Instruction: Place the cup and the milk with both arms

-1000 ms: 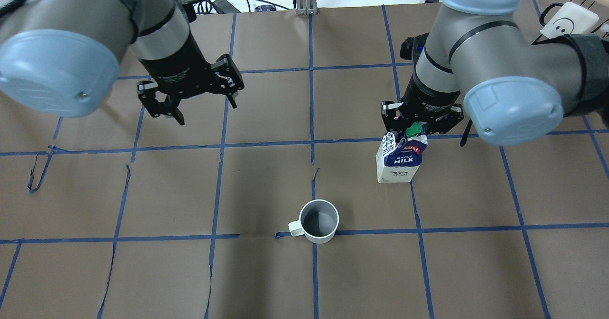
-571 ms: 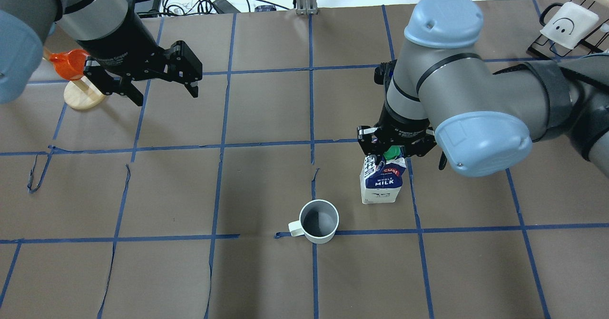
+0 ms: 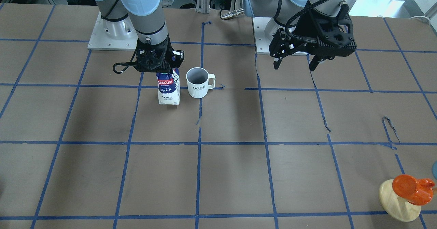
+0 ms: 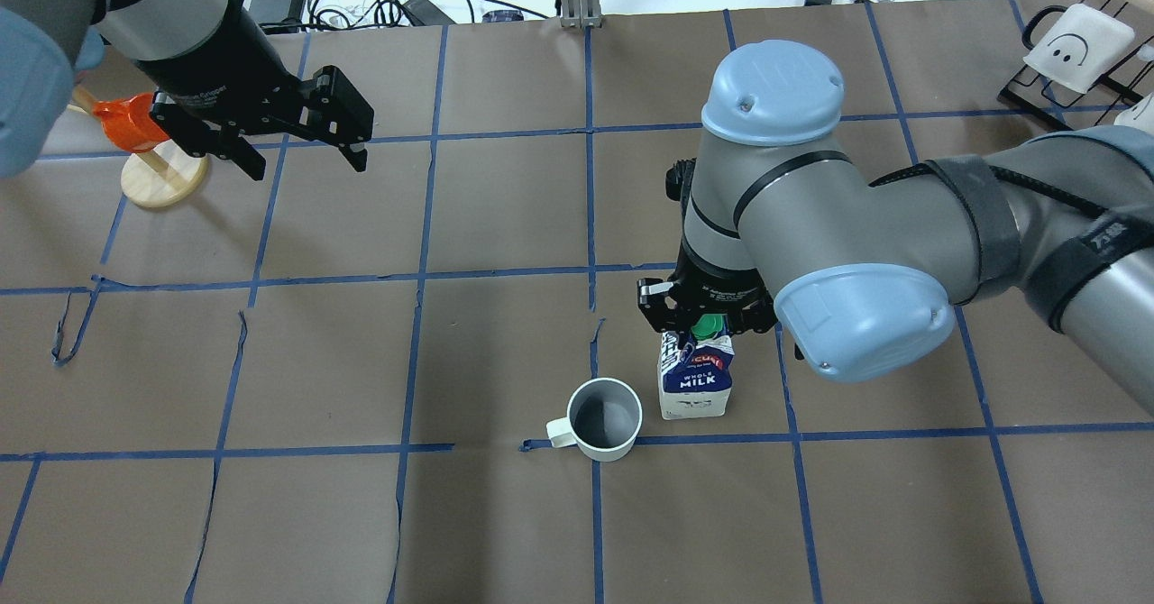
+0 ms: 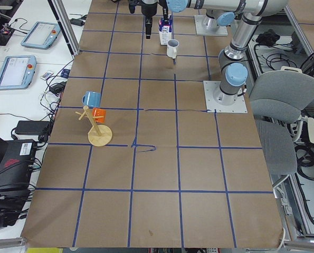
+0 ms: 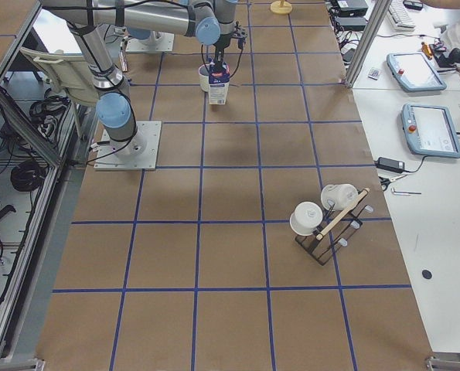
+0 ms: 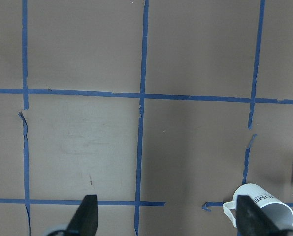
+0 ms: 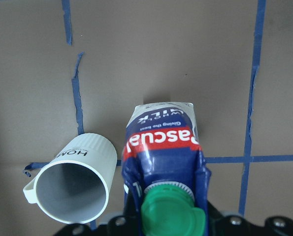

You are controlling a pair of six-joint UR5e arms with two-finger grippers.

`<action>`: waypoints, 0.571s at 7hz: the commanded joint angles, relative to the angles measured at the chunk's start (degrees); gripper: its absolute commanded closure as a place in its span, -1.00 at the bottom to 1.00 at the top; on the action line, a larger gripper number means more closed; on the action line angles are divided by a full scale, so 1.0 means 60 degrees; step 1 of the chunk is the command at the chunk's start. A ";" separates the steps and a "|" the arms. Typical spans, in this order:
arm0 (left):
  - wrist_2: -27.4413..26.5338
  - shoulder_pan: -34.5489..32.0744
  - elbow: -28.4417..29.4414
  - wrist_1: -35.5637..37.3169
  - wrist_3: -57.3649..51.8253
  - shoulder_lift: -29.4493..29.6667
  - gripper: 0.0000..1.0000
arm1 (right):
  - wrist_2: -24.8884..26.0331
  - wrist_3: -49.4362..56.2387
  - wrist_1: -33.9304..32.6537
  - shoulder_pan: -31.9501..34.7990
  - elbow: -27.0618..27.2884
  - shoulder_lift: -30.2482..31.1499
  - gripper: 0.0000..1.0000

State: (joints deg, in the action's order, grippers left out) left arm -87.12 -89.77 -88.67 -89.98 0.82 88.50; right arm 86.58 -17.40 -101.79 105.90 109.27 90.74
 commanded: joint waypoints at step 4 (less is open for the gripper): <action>-0.0246 0.0020 0.0086 -0.0076 -0.0094 0.0016 -1.00 | -0.0397 -0.0250 -0.0041 0.0280 0.0054 -0.0094 0.14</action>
State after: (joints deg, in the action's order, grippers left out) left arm -88.36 -89.61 -88.02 -90.42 0.31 88.65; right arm 85.00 -18.81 -101.95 107.49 109.60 90.34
